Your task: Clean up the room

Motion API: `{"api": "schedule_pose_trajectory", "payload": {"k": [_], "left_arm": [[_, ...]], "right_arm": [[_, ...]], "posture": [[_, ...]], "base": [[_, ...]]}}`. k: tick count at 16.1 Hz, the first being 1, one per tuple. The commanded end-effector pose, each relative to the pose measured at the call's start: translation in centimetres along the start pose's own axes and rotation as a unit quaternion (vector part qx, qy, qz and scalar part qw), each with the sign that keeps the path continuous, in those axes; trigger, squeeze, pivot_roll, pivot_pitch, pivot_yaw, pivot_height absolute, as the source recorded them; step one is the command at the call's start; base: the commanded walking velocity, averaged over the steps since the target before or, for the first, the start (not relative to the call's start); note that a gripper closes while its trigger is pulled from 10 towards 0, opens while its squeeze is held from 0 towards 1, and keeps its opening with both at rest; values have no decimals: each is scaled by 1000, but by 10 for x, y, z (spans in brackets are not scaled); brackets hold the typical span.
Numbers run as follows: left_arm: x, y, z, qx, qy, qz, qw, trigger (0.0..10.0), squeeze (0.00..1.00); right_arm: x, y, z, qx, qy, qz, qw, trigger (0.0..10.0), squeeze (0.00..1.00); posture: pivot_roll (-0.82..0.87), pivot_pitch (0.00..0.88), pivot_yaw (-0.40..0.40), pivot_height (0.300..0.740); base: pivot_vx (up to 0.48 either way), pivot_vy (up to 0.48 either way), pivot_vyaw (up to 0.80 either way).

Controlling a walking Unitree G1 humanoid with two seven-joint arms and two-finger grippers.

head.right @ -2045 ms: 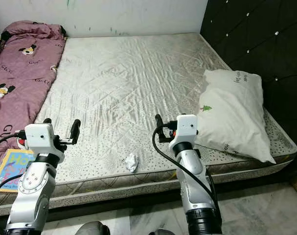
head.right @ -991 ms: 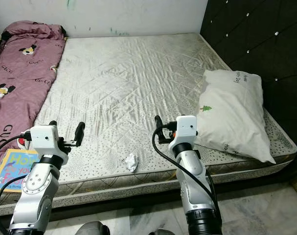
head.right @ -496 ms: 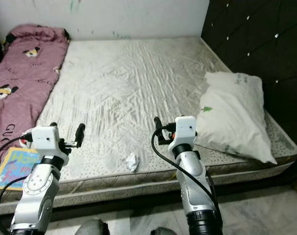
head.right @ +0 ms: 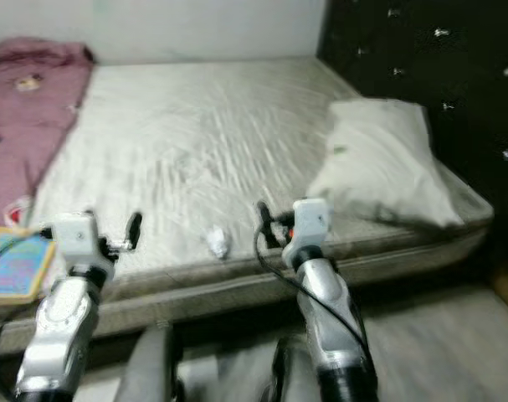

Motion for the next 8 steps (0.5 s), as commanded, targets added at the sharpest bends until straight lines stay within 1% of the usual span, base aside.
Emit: {"api": "schedule_pose_trajectory", "payload": {"k": [1, 8], "left_arm": [[-5, -11, 5, -23, 16, -9, 1000, 10000, 0], [-7, -11, 5, -26, 29, -7, 999, 10000, 0]], "right_arm": [[-4, 5, -5, 6, 10, 0, 1000, 10000, 0], [-6, 3, -6, 0, 23, 6, 1000, 10000, 0]], "posture": [[94, 0, -13, 589], [92, 0, -19, 584]], "base": [[0, 0, 0], [0, 0, 0]]}}
Point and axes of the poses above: a point about 5 cm out from each wrist's last joint towards the gripper, its own z axis pointing back from the gripper into the wrist, its own y axis along the axis of the wrist's last joint, x = y × z, the point moved 2 cm from there along -z, pointing out of the wrist towards the gripper, and after that the axes turned 2 degrees about -z, right-handed, at the moved point
